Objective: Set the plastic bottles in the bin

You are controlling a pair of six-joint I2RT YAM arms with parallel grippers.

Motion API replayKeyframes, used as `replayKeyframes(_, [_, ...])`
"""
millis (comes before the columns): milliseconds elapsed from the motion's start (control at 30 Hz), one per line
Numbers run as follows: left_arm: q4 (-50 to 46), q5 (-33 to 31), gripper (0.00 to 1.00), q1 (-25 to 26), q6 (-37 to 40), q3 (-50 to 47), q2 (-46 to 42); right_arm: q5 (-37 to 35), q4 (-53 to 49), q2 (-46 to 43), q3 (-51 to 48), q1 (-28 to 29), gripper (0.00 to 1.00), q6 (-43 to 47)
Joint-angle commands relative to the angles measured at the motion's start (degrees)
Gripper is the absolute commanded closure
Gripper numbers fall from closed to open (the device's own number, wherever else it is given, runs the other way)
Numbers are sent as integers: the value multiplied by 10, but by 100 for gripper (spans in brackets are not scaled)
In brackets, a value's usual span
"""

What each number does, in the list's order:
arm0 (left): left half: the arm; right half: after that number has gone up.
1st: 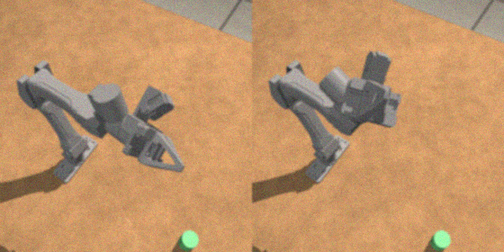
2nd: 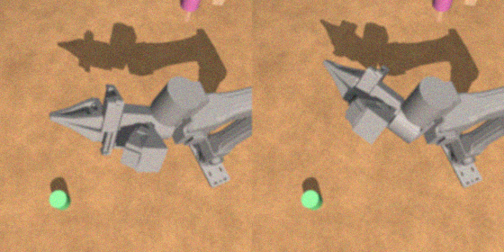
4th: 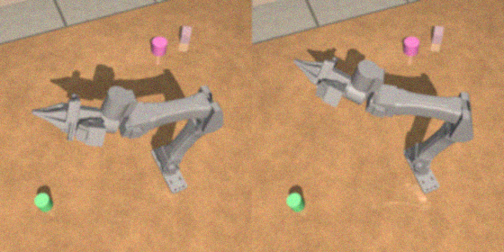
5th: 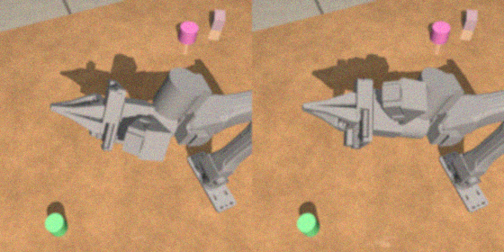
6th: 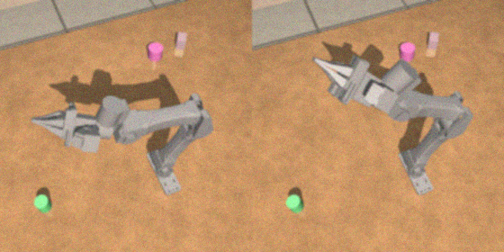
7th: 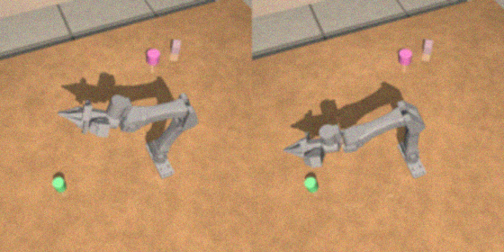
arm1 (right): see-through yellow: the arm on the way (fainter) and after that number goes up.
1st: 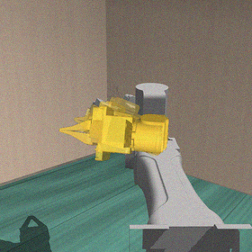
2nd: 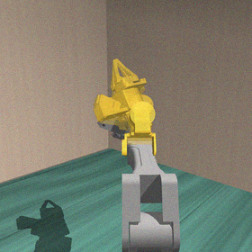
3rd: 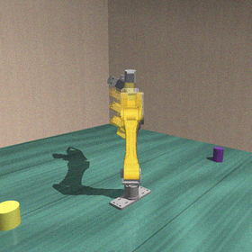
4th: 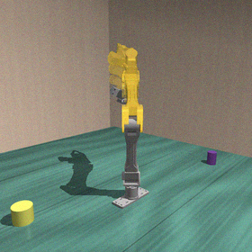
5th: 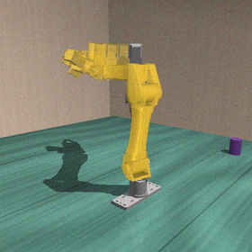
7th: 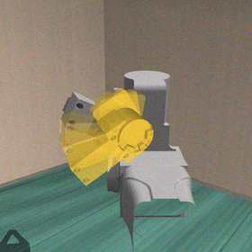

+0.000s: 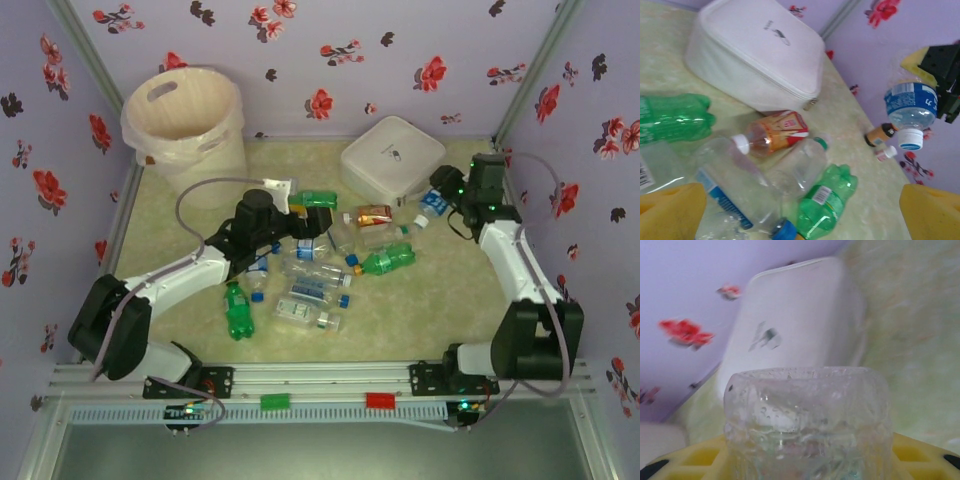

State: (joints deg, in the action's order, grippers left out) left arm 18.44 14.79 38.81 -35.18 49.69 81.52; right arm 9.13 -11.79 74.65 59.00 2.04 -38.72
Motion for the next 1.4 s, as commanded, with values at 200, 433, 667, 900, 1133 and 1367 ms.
replayKeyframes(200, [-34, 96, 0, 29, 51, 28, -26, -17, 37, -73, -44, 175, 52, -52])
replayKeyframes(433, [-25, 104, 0, 52, 54, -4, -47, -35, 72, -64, -58, 271, 52, -77])
replayKeyframes(667, [-53, 126, 0, 76, 68, -20, -62, -52, 103, -51, -66, 322, 53, -98])
replayKeyframes(900, [14, 137, 1, 80, 50, -54, -62, -37, 143, -13, -64, 347, 53, -111])
replayKeyframes(1133, [64, 142, 10, 81, 31, -33, 7, -21, 162, 26, -58, 358, 53, -130])
replayKeyframes(1367, [74, 140, 30, 78, 31, -30, 23, -26, 172, 37, -70, 360, 52, -140])
